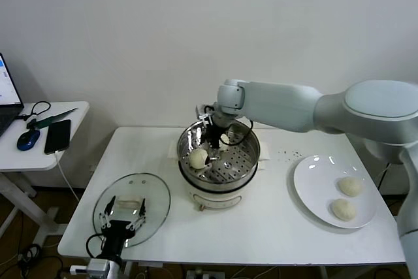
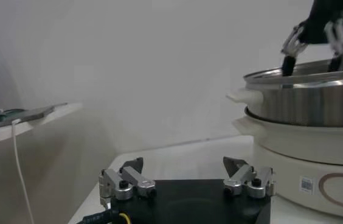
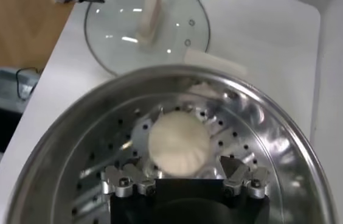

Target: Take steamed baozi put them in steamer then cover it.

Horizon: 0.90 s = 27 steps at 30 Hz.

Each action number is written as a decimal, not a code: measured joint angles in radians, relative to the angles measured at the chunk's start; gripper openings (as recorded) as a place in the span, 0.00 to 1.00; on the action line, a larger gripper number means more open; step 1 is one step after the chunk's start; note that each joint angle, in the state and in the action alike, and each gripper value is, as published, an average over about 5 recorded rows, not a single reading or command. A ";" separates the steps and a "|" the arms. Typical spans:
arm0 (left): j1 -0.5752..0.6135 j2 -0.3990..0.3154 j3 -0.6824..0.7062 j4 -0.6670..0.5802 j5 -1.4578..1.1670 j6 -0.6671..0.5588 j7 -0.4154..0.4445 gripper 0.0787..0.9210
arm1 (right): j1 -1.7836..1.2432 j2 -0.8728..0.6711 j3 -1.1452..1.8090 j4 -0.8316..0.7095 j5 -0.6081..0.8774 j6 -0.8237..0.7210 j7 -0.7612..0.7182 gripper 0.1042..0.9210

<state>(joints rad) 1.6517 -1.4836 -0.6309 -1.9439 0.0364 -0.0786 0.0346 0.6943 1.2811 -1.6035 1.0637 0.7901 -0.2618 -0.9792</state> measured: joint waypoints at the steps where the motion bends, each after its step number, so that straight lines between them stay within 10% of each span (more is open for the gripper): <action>1: 0.000 0.000 0.000 0.000 0.000 0.000 0.000 0.88 | 0.017 -0.021 -0.007 0.011 -0.008 0.009 -0.011 0.88; 27: 0.021 -0.002 0.006 -0.017 0.019 0.015 -0.005 0.88 | -0.147 -0.753 0.137 0.279 -0.543 0.142 -0.118 0.88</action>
<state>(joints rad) 1.6729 -1.4853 -0.6248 -1.9610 0.0552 -0.0638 0.0295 0.5474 0.5284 -1.4665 1.3430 0.2471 -0.1193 -1.0973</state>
